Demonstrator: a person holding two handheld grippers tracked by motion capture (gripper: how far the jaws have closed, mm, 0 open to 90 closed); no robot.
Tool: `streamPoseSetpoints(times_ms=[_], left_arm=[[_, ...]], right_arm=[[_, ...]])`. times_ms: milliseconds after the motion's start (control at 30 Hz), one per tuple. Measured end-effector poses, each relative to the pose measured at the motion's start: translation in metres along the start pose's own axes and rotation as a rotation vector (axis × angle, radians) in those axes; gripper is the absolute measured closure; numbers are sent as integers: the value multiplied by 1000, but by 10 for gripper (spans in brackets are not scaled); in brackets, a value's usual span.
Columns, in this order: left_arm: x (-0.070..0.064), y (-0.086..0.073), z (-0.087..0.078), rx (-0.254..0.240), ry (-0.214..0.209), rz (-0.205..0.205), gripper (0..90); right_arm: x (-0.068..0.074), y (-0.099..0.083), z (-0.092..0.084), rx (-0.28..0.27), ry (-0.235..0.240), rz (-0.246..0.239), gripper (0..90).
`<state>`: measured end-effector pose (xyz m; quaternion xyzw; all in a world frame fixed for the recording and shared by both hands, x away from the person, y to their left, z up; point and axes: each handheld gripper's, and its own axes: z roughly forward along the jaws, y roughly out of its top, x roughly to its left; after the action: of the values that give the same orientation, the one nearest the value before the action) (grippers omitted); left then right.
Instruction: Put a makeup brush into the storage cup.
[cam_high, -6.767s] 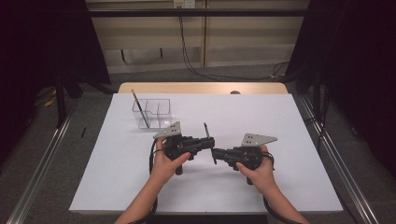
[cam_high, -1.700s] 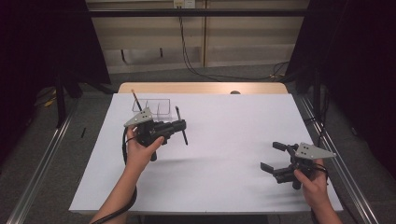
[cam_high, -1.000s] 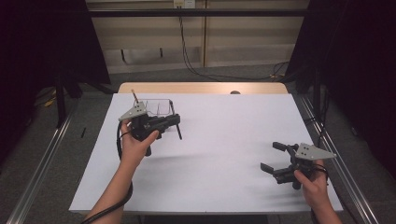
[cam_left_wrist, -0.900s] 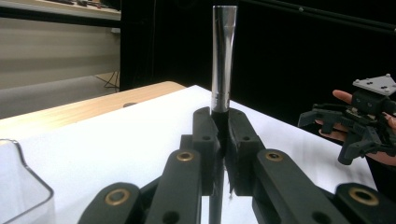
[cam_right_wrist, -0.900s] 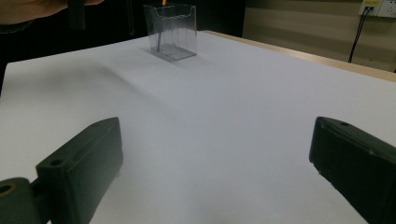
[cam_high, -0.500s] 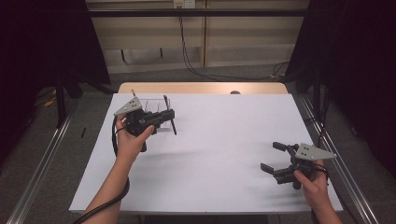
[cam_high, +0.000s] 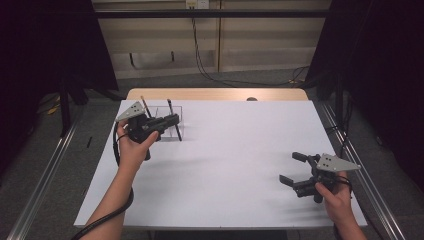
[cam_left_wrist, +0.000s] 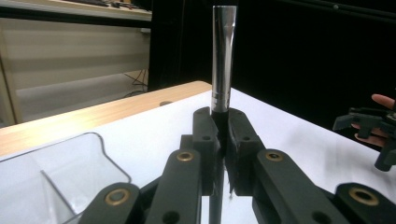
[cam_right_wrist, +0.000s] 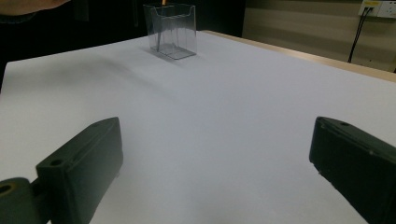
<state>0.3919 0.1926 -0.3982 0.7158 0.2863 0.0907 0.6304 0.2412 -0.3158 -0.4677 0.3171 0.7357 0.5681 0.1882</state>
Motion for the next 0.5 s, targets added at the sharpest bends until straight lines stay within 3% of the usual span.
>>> streamPoseSetpoints(times_ms=[500], left_arm=[[9,8,-2,-7,42,13,838]], right_arm=[[-1,-1,0,4,2,0,20]])
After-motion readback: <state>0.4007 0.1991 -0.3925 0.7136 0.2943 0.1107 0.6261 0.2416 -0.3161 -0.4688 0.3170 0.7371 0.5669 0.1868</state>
